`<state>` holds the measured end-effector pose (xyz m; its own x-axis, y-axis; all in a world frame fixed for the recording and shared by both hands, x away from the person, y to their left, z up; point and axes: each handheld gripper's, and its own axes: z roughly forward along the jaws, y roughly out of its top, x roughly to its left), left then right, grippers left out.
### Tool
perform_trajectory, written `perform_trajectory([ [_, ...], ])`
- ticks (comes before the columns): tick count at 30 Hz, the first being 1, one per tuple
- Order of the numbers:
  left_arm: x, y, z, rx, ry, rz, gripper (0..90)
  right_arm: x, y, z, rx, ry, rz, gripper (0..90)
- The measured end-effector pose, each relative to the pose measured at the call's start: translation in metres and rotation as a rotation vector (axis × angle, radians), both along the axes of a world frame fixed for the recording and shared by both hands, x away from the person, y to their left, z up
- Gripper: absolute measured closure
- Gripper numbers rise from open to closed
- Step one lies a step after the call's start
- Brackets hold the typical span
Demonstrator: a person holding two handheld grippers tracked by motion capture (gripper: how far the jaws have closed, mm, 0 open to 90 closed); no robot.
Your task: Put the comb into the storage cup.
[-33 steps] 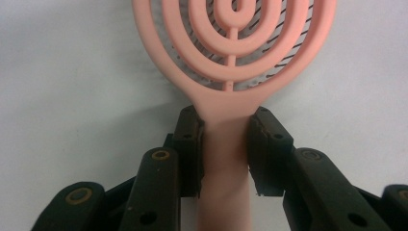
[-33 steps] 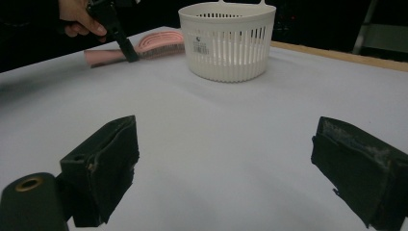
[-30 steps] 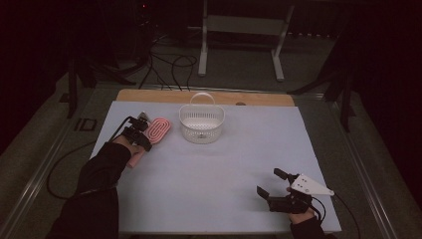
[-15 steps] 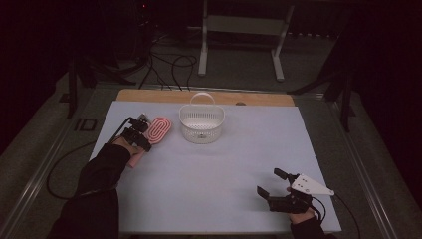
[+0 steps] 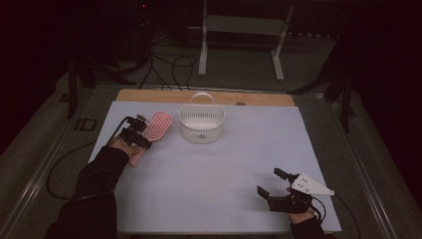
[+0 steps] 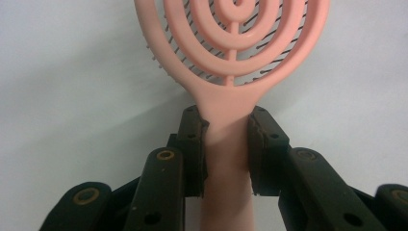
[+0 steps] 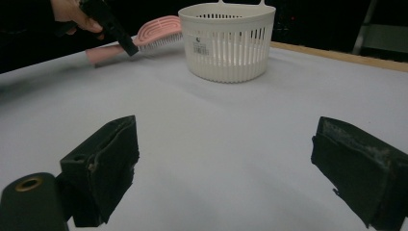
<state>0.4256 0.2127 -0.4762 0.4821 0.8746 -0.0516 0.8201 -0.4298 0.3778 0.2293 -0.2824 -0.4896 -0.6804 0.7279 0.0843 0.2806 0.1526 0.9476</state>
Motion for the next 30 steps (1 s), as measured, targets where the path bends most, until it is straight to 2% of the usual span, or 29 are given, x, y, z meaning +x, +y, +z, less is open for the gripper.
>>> perform_trajectory([
  [1, 0.0, 0.0, 0.0, 0.0, 0.0, 0.0, 71.2, 0.0, 0.0, 0.0, 0.0, 0.0, 0.0, 9.0],
  [3, -0.003, 0.001, 0.005, -0.018, -0.038, -0.015, 71.2, 0.0, 0.0, 0.0, -0.002, 0.0, 0.001, 9.0],
  [4, -0.003, 0.001, 0.005, -0.018, -0.038, -0.015, 71.2, 0.0, 0.0, 0.0, -0.002, -0.001, 0.0, 9.0],
  [5, -0.005, 0.0, 0.006, -0.021, -0.06, -0.021, 71.1, 0.0, 0.0, 0.0, -0.002, 0.0, 0.0, 9.0],
  [8, -0.009, 0.0, 0.009, -0.045, -0.094, -0.026, 71.2, 0.0, 0.0, 0.0, -0.002, -0.001, 0.001, 9.0],
  [10, -0.011, 0.0, 0.01, -0.054, -0.103, -0.032, 71.1, 0.0, 0.0, 0.0, -0.001, -0.001, 0.0, 9.0],
  [11, -0.013, -0.001, 0.011, -0.059, -0.126, -0.042, 71.1, 0.0, 0.0, 0.0, 0.002, 0.0, -0.001, 9.0],
  [13, -0.016, -0.001, 0.013, -0.076, -0.14, -0.046, 71.1, 0.0, 0.0, 0.0, 0.001, -0.001, -0.001, 9.0],
  [14, -0.02, -0.001, 0.015, -0.091, -0.169, -0.048, 71.1, 0.0, 0.0, 0.0, 0.001, 0.0, -0.001, 9.0],
  [16, -0.022, 0.0, 0.016, -0.102, -0.172, -0.053, 71.1, 0.0, 0.0, 0.0, 0.002, -0.001, 0.0, 9.0],
  [17, -0.026, -0.001, 0.018, -0.117, -0.19, -0.056, 71.2, 0.0, 0.0, 0.0, 0.0, 0.0, -0.001, 9.0],
  [21, -0.032, -0.002, 0.021, -0.124, -0.218, -0.066, 71.1, 0.0, 0.0, 0.0, 0.0, 0.001, -0.002, 9.0],
  [30, -0.05, -0.001, 0.026, -0.173, -0.303, -0.093, 71.1, 0.0, 0.0, 0.0, 0.001, 0.001, -0.002, 9.0],
])
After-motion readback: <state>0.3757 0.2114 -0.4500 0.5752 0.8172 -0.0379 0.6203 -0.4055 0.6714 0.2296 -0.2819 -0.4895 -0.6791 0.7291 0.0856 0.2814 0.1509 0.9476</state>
